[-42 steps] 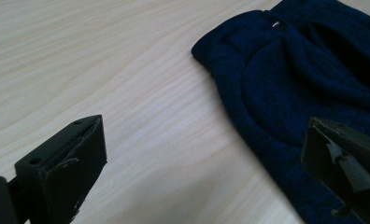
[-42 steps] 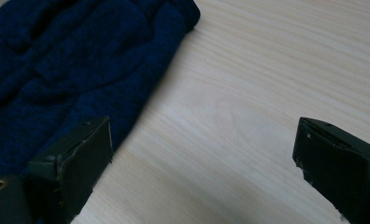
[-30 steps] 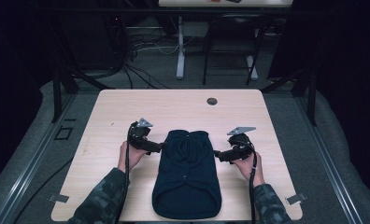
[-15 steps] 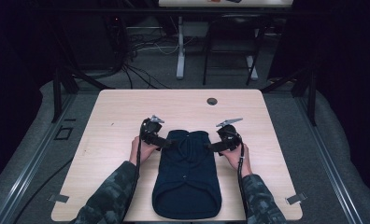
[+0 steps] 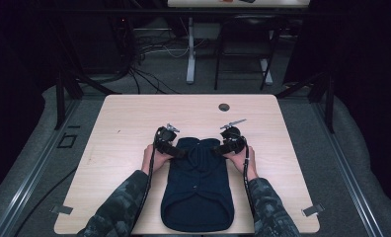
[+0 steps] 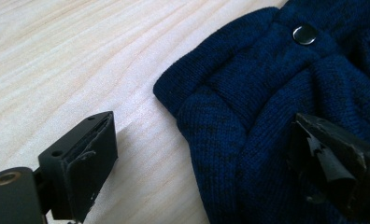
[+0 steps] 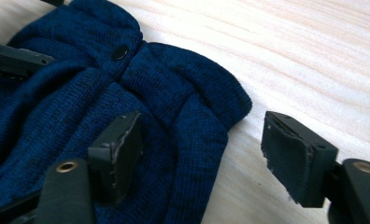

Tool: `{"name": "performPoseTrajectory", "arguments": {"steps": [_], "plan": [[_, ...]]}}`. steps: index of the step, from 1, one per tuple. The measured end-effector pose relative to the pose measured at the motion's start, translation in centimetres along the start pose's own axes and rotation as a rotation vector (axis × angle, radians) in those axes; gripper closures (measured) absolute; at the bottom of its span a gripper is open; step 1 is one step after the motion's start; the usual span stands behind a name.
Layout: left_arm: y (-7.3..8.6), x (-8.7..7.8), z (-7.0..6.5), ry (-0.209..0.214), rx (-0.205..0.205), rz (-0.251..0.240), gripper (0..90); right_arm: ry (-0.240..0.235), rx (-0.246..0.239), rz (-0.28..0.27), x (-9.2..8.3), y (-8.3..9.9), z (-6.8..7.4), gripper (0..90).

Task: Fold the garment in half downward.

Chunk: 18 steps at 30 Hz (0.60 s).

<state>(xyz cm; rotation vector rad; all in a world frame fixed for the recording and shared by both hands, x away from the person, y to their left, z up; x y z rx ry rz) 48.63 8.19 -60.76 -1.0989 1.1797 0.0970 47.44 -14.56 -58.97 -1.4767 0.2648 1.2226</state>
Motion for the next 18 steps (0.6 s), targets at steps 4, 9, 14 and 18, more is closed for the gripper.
{"name": "performPoseTrajectory", "arguments": {"steps": [4,9,14,18], "plan": [[0.0,0.0,-0.4,-0.022,0.029,0.007,11.7,0.021,-0.024,0.019,0.5,-0.1,0.4,34.9],[0.0,-0.1,-0.6,-0.019,0.045,-0.003,17.2,0.024,-0.033,0.032,0.8,0.0,0.6,36.8],[0.1,-0.3,-1.0,-0.001,0.061,-0.024,27.1,0.013,-0.047,0.045,0.9,0.3,0.6,37.1],[0.1,-0.4,-1.3,0.005,0.069,-0.032,35.9,0.015,-0.067,0.038,0.9,0.4,0.8,41.8]]}}
Point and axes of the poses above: each handheld gripper's, and its own axes: x roughly forward along the jaws, y roughly out of its underside, z roughly to its left, the point moved 4 cm from there along x, roughly forward along the jaws, and after that the axes turned 2 degrees about x, right-handed, at the moved point
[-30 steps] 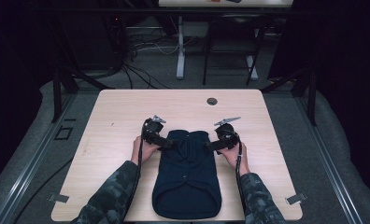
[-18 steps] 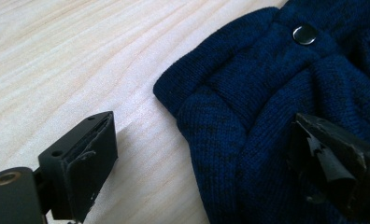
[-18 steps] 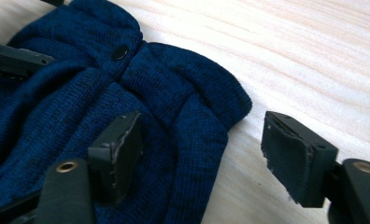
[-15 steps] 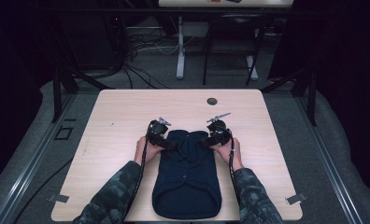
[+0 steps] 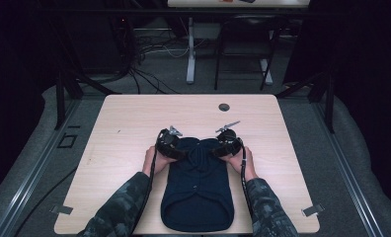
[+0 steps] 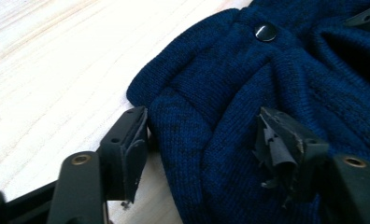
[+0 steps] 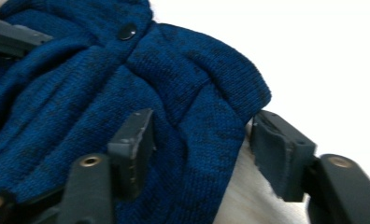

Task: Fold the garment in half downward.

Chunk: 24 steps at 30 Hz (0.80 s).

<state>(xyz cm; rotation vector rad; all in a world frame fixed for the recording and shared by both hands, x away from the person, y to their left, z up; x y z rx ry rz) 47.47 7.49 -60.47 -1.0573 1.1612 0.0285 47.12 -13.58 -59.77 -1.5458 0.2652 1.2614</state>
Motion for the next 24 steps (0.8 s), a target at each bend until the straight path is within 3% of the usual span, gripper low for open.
{"name": "performPoseTrajectory", "arguments": {"steps": [6,19,20,21,24], "plan": [[0.00,-0.10,-0.21,0.010,0.010,-0.005,42.6,0.012,-0.052,0.022,-0.19,0.25,0.39,46.4],[0.04,-0.25,-0.82,0.033,0.031,-0.021,58.4,-0.012,-0.066,0.006,-0.31,0.47,0.65,59.2],[0.07,-0.25,-0.83,0.034,0.031,-0.023,59.4,-0.007,-0.047,-0.024,-0.14,0.50,0.76,60.1],[0.08,-0.29,-0.85,0.039,0.031,-0.023,61.1,-0.015,-0.060,-0.003,-0.35,0.58,0.64,63.0],[0.08,-0.33,-0.93,0.042,0.032,-0.021,62.8,-0.013,-0.056,-0.012,-0.38,0.65,0.74,66.5]]}}
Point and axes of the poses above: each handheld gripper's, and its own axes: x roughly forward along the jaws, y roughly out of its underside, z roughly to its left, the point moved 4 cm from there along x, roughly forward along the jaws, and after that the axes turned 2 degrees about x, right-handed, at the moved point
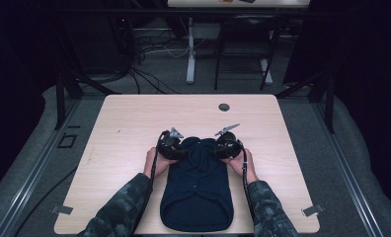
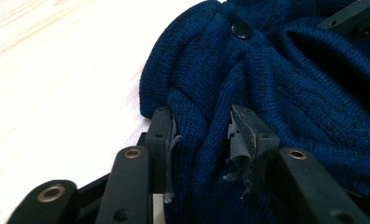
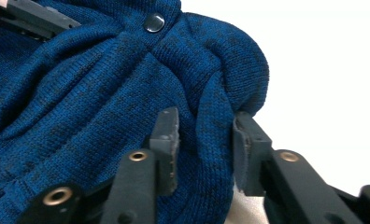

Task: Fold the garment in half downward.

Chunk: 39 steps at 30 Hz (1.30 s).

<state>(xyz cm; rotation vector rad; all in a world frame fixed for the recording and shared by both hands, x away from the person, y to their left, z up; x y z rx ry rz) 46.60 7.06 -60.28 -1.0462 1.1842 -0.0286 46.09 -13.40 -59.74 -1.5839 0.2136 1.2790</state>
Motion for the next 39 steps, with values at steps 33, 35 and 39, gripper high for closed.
{"name": "performPoseTrajectory", "arguments": {"steps": [33,35,39], "plan": [[-1.0,-4.8,-1.8,-0.005,0.021,-0.225,67.1,0.130,-0.117,-0.266,-6.0,0.1,2.3,76.2],[-1.2,-5.2,-2.0,-0.007,0.041,-0.231,67.2,0.139,-0.122,-0.285,-6.3,0.2,2.5,76.3],[-1.5,-5.8,-2.4,-0.009,0.072,-0.236,67.5,0.176,-0.169,-0.305,-7.2,0.6,3.1,76.5]]}}
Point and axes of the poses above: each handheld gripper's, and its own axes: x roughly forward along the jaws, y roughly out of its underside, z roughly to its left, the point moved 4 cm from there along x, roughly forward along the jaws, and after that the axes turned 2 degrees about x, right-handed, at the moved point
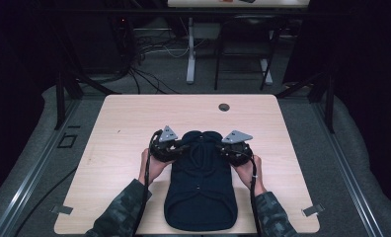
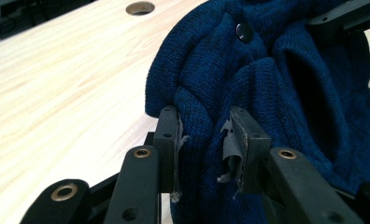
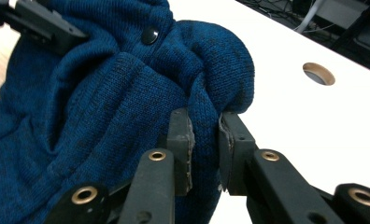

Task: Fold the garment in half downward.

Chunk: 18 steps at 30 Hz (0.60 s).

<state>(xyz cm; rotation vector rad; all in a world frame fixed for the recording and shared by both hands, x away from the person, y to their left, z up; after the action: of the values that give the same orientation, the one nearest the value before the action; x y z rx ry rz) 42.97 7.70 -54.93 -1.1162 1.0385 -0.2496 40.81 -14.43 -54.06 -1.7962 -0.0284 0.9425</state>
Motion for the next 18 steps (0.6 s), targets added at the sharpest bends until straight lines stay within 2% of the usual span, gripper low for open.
{"name": "performPoseTrajectory", "arguments": {"steps": [5,9,15,18], "plan": [[-0.4,-0.7,-0.3,0.001,0.020,-0.019,67.5,0.009,-0.022,-0.035,-1.1,-0.2,0.3,76.5],[-0.6,-1.1,-0.5,0.002,0.031,-0.031,67.7,0.001,-0.013,-0.046,-1.5,-0.2,0.3,76.4],[-0.7,-1.6,-0.6,0.005,0.045,-0.045,67.7,-0.035,0.037,-0.058,-1.8,-0.1,0.1,75.2],[-0.8,-1.8,-0.7,-0.003,0.059,-0.057,68.6,-0.082,0.088,-0.069,-1.8,0.0,-0.2,74.3]]}}
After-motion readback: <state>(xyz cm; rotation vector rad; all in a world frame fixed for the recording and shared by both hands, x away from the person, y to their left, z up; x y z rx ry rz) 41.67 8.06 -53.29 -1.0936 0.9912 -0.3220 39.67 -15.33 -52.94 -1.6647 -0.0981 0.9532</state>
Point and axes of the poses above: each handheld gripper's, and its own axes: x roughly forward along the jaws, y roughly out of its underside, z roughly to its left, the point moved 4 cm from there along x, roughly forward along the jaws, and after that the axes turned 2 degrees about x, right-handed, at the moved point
